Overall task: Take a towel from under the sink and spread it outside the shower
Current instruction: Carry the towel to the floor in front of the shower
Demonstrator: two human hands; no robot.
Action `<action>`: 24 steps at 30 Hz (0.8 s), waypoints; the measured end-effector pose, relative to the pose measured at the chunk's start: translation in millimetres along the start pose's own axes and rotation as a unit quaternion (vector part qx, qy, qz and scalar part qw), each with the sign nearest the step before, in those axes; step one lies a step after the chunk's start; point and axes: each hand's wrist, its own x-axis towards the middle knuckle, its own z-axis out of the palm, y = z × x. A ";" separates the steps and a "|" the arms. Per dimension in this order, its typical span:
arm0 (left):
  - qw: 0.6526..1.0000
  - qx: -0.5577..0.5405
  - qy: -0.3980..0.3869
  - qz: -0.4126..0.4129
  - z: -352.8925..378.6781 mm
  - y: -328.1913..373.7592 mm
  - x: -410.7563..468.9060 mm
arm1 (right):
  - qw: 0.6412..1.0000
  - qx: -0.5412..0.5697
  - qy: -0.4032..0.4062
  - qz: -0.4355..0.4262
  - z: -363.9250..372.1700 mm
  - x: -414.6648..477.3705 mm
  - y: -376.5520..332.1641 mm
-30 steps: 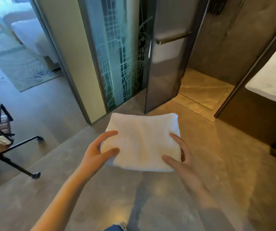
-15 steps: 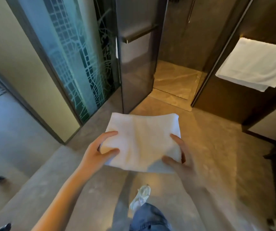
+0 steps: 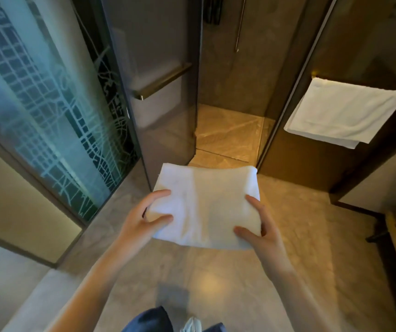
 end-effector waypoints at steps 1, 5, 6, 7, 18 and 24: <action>1.000 -0.007 -0.005 0.002 2.3 1.7 12.3 | 1.000 0.000 0.005 0.000 -2.3 10.2 -1.0; 0.999 -0.028 -0.035 -0.002 10.8 4.0 59.5 | 1.000 0.001 0.023 0.015 -8.7 46.5 -3.1; 0.999 -0.029 -0.041 -0.003 13.0 3.8 70.9 | 0.999 0.002 0.029 0.017 -9.8 54.5 -2.9; 0.999 -0.031 -0.045 -0.004 15.0 3.1 82.2 | 0.999 0.002 0.034 0.018 -10.8 62.5 -2.4; 0.992 -0.051 -0.118 -0.013 26.5 -33.2 244.8 | 0.996 0.005 0.072 0.056 -4.0 189.2 18.8; 0.987 -0.046 -0.147 -0.036 39.2 -50.5 350.2 | 0.992 -0.002 0.095 0.084 -1.0 278.4 29.9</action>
